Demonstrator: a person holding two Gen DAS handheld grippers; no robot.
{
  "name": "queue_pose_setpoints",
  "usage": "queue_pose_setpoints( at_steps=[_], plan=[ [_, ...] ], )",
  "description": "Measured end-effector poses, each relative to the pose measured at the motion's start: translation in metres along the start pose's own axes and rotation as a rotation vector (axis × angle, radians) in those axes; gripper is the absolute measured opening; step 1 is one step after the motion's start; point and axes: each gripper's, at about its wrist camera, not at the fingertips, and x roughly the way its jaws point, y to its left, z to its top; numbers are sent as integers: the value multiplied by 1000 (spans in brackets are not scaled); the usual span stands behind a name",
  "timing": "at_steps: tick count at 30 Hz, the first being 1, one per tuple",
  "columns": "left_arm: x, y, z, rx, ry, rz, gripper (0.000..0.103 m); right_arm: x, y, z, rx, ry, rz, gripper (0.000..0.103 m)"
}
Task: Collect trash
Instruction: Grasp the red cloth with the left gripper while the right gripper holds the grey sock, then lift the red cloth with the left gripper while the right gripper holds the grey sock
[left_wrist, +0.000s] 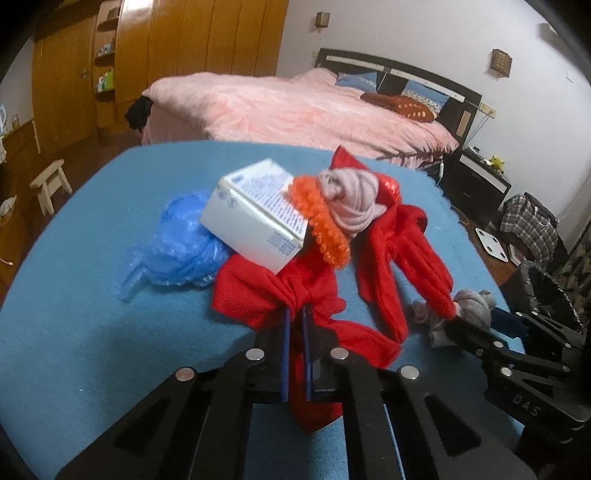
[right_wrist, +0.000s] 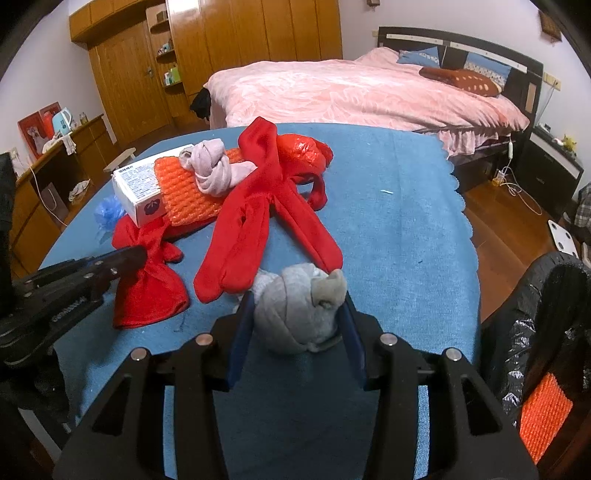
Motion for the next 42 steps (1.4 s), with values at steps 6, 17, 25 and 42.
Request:
queue_pose_setpoints(
  at_steps=[6, 17, 25, 42],
  plan=[
    [-33, -15, 1, 48, -50, -26, 6, -15, -5, 0, 35, -21, 24, 44],
    [-65, -42, 8, 79, -103, -82, 2, -50, -20, 6, 60, -69, 31, 44],
    [-66, -54, -1, 101, -81, -88, 2, -63, -28, 3, 65, -76, 18, 44],
    [-14, -19, -11, 13, 24, 20, 55, -43, -20, -2, 45, -33, 27, 44]
  ],
)
